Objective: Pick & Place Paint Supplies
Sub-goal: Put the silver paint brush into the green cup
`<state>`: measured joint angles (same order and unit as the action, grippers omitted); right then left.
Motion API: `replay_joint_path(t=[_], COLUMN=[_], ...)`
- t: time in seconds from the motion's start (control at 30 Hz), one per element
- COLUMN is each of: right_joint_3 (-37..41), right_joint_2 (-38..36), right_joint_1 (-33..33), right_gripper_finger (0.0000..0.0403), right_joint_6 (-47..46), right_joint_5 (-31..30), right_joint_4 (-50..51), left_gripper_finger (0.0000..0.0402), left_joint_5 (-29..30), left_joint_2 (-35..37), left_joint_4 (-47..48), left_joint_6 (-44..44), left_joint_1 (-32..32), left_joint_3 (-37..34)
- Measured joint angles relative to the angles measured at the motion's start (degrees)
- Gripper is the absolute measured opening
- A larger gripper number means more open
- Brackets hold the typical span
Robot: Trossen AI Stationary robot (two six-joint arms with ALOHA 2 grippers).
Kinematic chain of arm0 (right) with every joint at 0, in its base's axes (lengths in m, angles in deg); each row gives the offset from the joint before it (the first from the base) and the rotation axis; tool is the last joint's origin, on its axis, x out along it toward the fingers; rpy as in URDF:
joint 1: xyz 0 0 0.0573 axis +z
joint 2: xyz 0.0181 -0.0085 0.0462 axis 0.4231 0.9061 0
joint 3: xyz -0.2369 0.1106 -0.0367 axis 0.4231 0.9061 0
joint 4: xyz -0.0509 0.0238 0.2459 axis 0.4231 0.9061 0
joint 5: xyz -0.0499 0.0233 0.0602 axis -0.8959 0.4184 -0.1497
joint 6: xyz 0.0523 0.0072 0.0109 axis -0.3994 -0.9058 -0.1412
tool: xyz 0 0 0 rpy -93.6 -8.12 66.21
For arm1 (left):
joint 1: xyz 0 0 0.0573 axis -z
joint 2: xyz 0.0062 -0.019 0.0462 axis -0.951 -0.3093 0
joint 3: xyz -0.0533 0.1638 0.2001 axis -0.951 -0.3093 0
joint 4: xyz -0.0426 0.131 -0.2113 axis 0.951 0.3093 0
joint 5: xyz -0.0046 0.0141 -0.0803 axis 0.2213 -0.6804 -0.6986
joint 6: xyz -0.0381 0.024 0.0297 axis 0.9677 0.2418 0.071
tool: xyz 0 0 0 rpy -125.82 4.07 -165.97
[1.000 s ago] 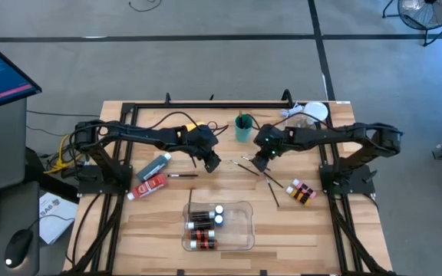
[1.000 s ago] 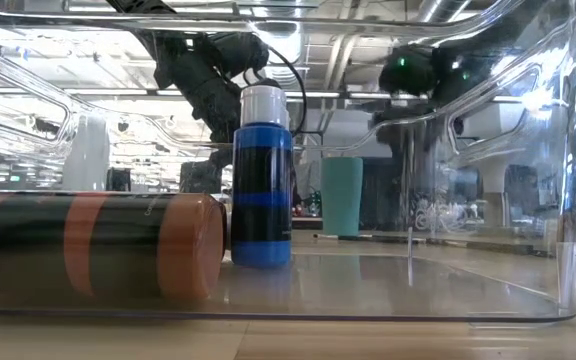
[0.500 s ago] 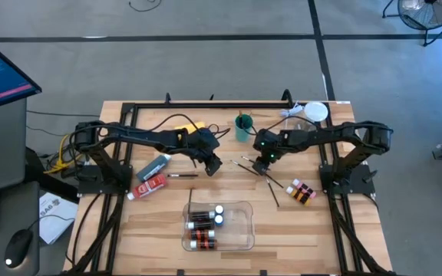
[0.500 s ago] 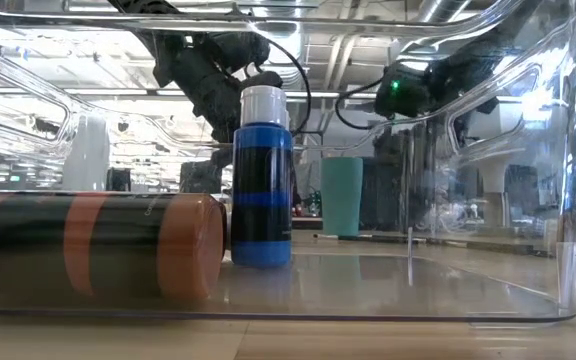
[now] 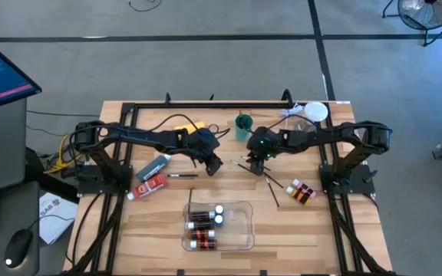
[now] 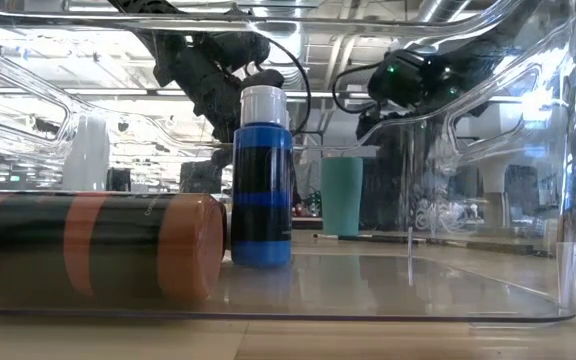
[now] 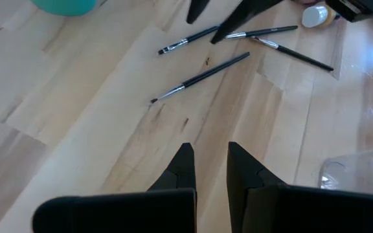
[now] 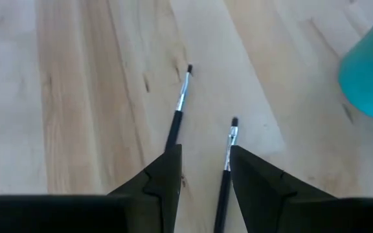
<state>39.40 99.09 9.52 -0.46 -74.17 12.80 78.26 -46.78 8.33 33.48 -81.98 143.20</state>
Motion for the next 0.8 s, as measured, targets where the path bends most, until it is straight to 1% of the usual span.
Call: replay_joint_path(t=[0.27,0.37,0.47,0.57,0.8], right_joint_3=[0.0,0.0,0.0,-0.1,-4.9], right_joint_2=[0.0,0.0,0.2,2.6,9.3], right_joint_1=[-2.2,-2.8,-3.1,-2.9,-2.5], right_gripper_finger=[0.0124,0.0124,0.0124,0.0124,0.0124], right_joint_6=[-0.5,-0.5,0.8,2.4,1.2], right_joint_5=[0.0,0.0,0.0,1.0,2.2], right_joint_4=[-0.2,-0.6,-1.3,-3.4,0.9], left_gripper_finger=[0.0002,0.0002,0.0002,0.0002,0.0002], left_joint_5=[0.0,0.3,1.9,2.8,3.3], left_joint_2=[0.0,0.0,0.0,0.0,0.0], left_joint_4=[-3.1,-4.9,-6.4,-6.7,-6.9], left_joint_6=[3.1,2.9,1.6,-0.3,-0.9], left_joint_1=[3.6,5.4,6.8,7.5,7.3], left_joint_3=[0.0,0.0,0.0,0.0,-0.1])
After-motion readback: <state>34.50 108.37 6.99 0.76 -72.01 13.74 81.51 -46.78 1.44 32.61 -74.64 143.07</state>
